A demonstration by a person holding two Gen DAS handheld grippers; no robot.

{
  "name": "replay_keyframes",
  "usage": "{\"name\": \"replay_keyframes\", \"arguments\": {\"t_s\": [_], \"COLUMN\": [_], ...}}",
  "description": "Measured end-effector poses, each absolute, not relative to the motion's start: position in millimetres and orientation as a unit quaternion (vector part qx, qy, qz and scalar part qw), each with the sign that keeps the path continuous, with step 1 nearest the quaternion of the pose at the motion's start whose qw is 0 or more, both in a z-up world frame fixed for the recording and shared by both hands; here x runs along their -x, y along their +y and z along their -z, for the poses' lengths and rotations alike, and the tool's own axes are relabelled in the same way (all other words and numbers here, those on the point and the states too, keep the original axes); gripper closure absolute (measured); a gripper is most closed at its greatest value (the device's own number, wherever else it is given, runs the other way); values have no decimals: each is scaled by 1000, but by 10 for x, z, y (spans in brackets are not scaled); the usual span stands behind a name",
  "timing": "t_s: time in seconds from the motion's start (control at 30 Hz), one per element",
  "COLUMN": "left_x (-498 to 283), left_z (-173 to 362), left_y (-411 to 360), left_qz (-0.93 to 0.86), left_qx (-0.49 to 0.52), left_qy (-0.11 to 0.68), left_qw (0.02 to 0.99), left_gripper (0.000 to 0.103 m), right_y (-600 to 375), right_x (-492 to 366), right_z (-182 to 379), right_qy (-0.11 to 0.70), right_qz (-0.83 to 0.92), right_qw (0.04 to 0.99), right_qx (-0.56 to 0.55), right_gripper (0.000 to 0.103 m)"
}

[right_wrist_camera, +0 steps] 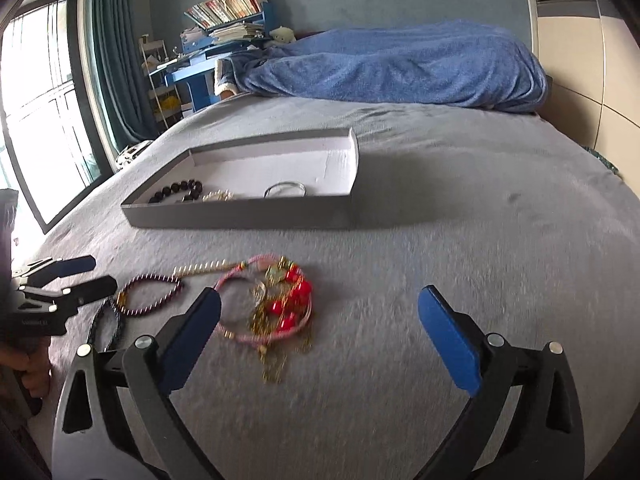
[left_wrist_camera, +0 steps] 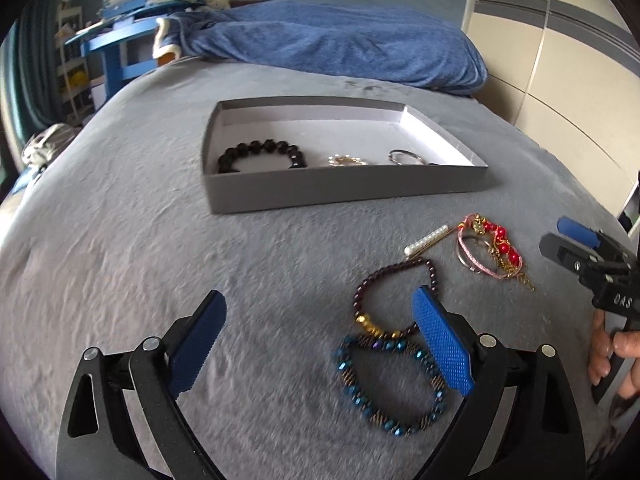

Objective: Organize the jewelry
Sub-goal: 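Grasp the red-beaded gold chain with the right tool, then pull the red-beaded chain away from the pink cord bracelet and release it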

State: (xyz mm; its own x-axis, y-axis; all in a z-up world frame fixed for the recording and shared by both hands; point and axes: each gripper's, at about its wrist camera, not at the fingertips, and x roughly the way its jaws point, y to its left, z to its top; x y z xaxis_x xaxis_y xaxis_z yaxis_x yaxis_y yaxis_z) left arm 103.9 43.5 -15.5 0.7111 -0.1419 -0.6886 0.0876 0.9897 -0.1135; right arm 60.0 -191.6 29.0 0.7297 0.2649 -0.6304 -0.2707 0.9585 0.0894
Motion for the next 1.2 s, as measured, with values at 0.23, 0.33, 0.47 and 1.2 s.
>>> {"name": "replay_keyframes", "arguments": {"t_s": [0.23, 0.33, 0.47, 1.2], "left_x": [-932, -973, -1030, -1046], "left_z": [142, 192, 263, 278], "left_y": [580, 580, 626, 673], "left_qz": [36, 36, 36, 37], "left_qx": [67, 70, 83, 95], "left_qy": [364, 381, 400, 402], "left_qw": [928, 921, 912, 910], "left_gripper": [9, 9, 9, 9], "right_y": [-1851, -1816, -1807, -1729], "right_x": [-482, -539, -618, -765], "right_z": [-248, -218, -210, -282], "right_qy": [341, 356, 364, 330], "right_qz": [-147, -145, -147, -182], "right_qw": [928, 923, 920, 926], "right_qx": [17, 25, 19, 16], "right_gripper": [6, 29, 47, 94]}}
